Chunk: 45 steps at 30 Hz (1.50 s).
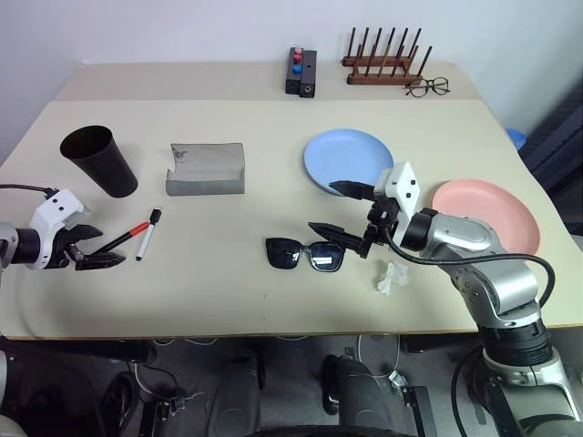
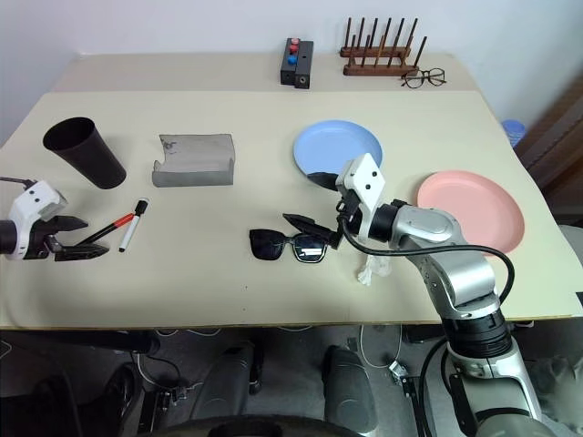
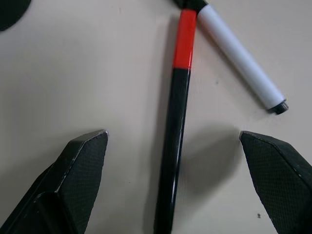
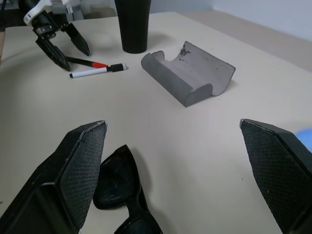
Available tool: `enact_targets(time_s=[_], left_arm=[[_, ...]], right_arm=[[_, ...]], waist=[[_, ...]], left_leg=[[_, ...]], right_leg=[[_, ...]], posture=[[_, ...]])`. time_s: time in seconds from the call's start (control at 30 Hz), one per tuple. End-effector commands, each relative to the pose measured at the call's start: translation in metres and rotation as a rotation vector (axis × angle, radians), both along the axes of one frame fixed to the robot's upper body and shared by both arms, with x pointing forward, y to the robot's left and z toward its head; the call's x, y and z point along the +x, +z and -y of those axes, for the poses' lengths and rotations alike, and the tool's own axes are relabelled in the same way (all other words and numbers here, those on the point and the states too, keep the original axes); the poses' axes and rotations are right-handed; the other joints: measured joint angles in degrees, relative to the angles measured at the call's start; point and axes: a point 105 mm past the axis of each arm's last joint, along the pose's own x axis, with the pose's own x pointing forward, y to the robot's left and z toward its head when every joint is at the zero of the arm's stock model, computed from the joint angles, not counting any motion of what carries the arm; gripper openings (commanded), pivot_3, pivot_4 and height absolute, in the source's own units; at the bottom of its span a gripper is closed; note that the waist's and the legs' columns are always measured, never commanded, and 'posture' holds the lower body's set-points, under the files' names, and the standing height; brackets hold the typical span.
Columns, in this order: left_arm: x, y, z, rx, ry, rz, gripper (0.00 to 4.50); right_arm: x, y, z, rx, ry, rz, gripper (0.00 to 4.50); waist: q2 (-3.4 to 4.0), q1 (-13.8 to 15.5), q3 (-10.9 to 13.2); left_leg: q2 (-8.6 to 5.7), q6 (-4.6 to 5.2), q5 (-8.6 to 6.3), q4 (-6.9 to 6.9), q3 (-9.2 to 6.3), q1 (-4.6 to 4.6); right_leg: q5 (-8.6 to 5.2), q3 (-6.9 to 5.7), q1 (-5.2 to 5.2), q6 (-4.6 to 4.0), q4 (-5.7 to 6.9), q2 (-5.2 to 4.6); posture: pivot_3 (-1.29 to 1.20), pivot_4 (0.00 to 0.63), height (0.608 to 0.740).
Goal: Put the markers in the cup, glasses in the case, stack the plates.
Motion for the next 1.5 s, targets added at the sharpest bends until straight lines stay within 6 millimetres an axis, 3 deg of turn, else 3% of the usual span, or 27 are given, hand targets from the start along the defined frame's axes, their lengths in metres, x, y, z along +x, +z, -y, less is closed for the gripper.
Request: enact_targets(time_s=[0.03,0.2,0.3,0.43,0.57,0.7,0.87,1.03,1.13,1.33,1.5], left_arm=[[0.001,-0.001,-0.004,0.024,0.001,-0.012,3.95],[0.0,-0.007,-0.001,0.0,-0.019,-0.045,1.73],[0.0,-0.006,0.0,-0.004,-0.02,-0.044,0.11],[-0.003,-0.002,-0.005,-0.019,0.018,-0.041,0.05],[0.003,0.019,-0.013,-0.178,0.234,0.045,0.05],[-0.035,0.012,-0.014,-0.106,0.256,-0.098,0.05],[-0.045,0.019,-0.003,-0.112,0.337,-0.087,0.05],[-0.056,0.016,-0.006,-0.083,0.385,-0.098,0.05],[-0.056,0.013,-0.008,-0.122,0.434,-0.096,1.23],[-0.05,0.015,-0.009,-0.084,0.428,-0.064,4.32],[-0.041,0.021,-0.002,-0.037,0.352,-0.054,4.42]], right_arm=[[-0.004,0.017,0.003,0.008,0.002,0.067,4.5],[-0.004,0.018,0.004,0.009,-0.003,0.064,4.5],[-0.004,0.018,0.004,0.007,-0.004,0.064,4.5],[-0.005,0.018,0.003,0.009,0.0,0.063,4.5],[-0.006,0.018,0.003,0.005,0.0,0.067,4.5],[-0.006,0.016,0.003,0.011,-0.001,0.062,4.5],[-0.005,0.014,0.001,0.015,0.014,0.057,4.5],[-0.004,0.014,-0.001,0.013,0.028,0.056,4.5],[-0.004,0.013,-0.001,0.014,0.033,0.055,4.5],[-0.004,0.013,0.0,0.018,0.033,0.051,4.5],[-0.005,0.013,-0.001,0.023,0.031,0.048,4.5]], waist=[[-0.01,0.0,0.0],[0.0,0.0,0.0],[0.0,0.0,0.0],[0.0,-0.1,0.0],[-0.01,-0.1,0.0],[-0.01,-1.2,0.0],[-0.01,-1.2,0.0],[-0.02,-1.3,0.0],[-0.02,-1.3,0.0],[-0.02,-1.3,0.0],[-0.02,-1.2,0.0]], left_leg=[[0.0,0.0,0.0,0.01,0.0,0.01],[0.0,0.0,0.0,0.03,0.0,0.02],[0.0,0.0,0.0,0.03,0.0,0.02],[0.0,0.0,0.0,0.04,0.0,0.03],[0.0,0.01,0.0,0.06,-0.02,0.03],[0.0,0.0,0.0,0.04,-0.03,0.05],[0.02,-0.01,0.0,0.02,-0.12,0.09],[0.01,-0.03,0.0,0.04,-0.1,0.09],[0.01,-0.03,0.0,0.01,-0.09,0.08],[0.01,-0.04,0.0,0.02,-0.08,0.08],[0.01,-0.04,0.0,0.02,-0.07,0.08]], right_leg=[[-0.01,0.0,0.0,-0.01,0.03,0.0],[-0.02,0.0,0.0,-0.02,0.05,0.0],[-0.02,0.0,0.0,-0.02,0.06,-0.01],[-0.02,0.0,0.0,-0.01,0.09,-0.01],[-0.02,0.0,-0.02,0.05,0.21,-0.01],[-0.05,0.04,-0.05,0.12,0.29,-0.03],[-0.17,0.02,-0.08,-0.07,0.41,-0.02],[-0.18,0.03,-0.08,-0.11,0.37,-0.04],[-0.18,0.02,-0.11,-0.11,0.38,-0.03],[-0.18,0.03,-0.1,-0.11,0.38,-0.04],[-0.18,0.03,-0.1,-0.1,0.37,-0.04]], posture=[[0.0,0.15,0.74],[0.0,0.15,0.74],[0.0,0.15,0.74],[0.0,0.15,0.74],[0.0,0.15,0.74],[0.0,0.15,0.74],[0.0,0.15,0.74],[0.0,0.15,0.74],[0.0,0.15,0.74],[0.0,0.15,0.74],[0.0,0.15,0.74]])
